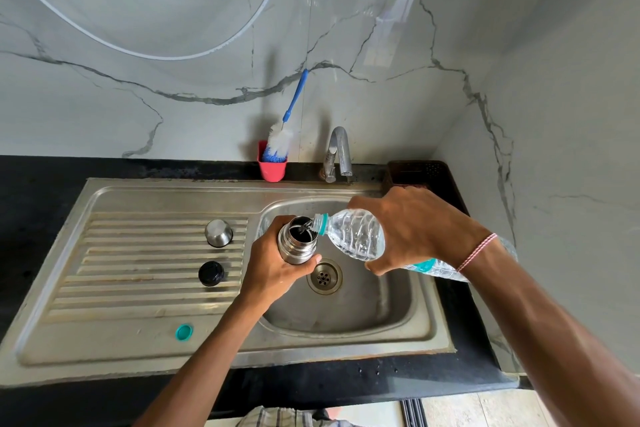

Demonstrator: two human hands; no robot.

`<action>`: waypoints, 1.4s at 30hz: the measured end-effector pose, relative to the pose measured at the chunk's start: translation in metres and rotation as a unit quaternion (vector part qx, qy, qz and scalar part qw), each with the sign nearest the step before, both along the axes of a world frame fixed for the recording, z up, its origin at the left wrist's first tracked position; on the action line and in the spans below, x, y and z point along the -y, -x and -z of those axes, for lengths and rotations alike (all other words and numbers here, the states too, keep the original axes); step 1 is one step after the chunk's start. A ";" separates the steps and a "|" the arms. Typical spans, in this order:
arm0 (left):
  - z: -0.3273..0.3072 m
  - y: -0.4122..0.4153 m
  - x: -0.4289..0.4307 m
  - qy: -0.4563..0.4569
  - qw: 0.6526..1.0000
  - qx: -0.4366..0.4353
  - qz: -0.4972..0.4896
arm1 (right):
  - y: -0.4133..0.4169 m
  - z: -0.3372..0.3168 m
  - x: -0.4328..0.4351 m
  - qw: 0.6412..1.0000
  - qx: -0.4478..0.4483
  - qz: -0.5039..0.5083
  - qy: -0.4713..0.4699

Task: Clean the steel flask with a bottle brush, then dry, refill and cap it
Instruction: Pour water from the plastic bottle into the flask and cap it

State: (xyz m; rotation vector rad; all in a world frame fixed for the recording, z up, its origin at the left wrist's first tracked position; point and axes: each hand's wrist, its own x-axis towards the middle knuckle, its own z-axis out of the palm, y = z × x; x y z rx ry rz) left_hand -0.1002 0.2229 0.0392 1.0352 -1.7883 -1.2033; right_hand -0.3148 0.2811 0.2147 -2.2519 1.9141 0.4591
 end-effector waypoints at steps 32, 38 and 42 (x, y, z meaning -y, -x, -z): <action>0.005 -0.003 -0.006 0.003 1.000 -0.005 0.005 | -0.004 -0.002 -0.008 1.000 0.009 -0.006 0.010; 0.005 -0.003 -0.006 0.003 1.000 -0.004 0.007 | -0.003 -0.002 -0.008 1.000 0.005 -0.006 0.012; 0.004 -0.002 -0.006 0.001 1.000 -0.004 0.007 | -0.003 -0.002 -0.007 1.000 0.004 -0.004 0.014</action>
